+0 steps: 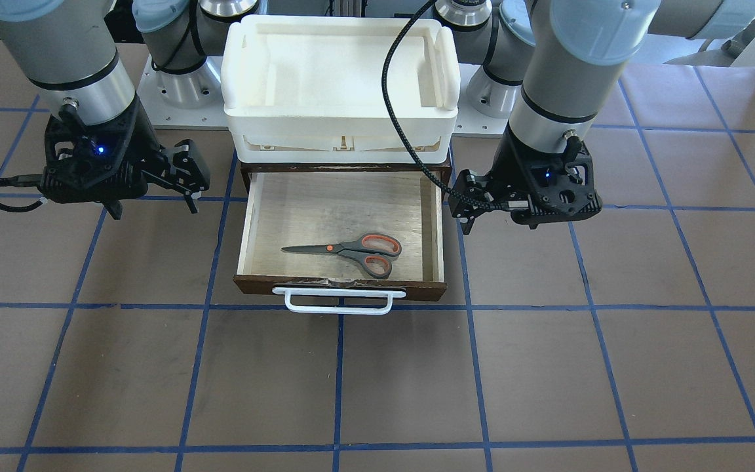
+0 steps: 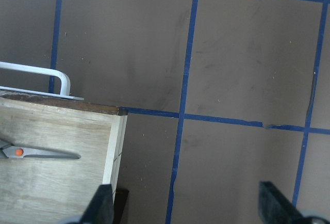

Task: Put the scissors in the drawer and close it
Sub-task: 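Swing the left gripper over to the drawer's white handle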

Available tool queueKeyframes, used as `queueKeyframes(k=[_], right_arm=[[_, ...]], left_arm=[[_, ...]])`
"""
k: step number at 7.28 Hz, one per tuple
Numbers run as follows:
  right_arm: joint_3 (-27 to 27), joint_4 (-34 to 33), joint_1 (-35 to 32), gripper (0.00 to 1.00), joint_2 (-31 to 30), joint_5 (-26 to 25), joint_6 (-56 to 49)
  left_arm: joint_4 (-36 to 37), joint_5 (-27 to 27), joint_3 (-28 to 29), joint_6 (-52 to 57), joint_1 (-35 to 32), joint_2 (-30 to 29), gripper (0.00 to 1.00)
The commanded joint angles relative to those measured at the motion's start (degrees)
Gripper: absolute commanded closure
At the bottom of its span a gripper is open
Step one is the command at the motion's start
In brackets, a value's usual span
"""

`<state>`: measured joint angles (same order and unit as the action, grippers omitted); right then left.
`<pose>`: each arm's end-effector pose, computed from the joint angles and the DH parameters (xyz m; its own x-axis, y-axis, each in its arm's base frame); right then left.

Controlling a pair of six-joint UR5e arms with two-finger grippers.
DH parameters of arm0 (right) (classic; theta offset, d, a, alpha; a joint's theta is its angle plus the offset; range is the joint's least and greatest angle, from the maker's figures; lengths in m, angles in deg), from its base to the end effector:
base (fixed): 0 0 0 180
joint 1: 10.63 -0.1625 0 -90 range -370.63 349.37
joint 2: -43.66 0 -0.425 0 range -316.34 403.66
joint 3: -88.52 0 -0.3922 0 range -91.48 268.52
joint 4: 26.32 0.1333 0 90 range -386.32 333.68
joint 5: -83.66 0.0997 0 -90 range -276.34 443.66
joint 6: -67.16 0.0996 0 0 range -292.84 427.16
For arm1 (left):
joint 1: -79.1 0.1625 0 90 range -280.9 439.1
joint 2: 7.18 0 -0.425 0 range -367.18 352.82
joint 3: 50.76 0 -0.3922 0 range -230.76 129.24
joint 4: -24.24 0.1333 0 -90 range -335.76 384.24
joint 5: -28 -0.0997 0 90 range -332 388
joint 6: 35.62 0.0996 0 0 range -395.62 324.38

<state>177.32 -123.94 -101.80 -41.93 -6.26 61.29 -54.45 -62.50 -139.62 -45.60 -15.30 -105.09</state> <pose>0.1443 -0.5285 0.4726 -0.9925 -0.1224 0.0065 -0.1225 0.9895 -0.0766 -0.1746 -0.5434 0.4458 -0.9952 -0.0974 0.0052 -0.0975 0.9921 -0.0795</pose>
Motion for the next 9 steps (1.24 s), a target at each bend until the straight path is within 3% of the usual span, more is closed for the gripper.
queueKeyframes(k=[1, 2, 3, 6, 9], right_arm=[[0.1, 1.1, 0.0, 0.00, -0.8, -0.1, 0.1], [0.1, 2.2, 0.0, 0.00, -0.9, -0.1, 0.2], [0.1, 2.3, 0.0, 0.00, -0.9, -0.4, 0.2], [0.1, 3.9, 4.1, 0.00, -1.4, -0.1, 0.1], [2.9, 3.9, 3.9, 0.00, -5.6, 0.2, 2.4]], left_arm=[[8.2, 0.5, -0.4, -1.0, -3.1, -3.8, 0.00], [16.1, 4.3, 0.3, -2.1, -4.5, -7.0, 0.00], [17.1, 4.2, 1.1, -2.5, -6.0, -9.5, 0.00], [8.8, 3.1, 13.7, -7.2, -10.1, -18.2, 0.00], [12.7, -0.6, 11.4, -9.5, -12.8, -18.7, 0.00]])
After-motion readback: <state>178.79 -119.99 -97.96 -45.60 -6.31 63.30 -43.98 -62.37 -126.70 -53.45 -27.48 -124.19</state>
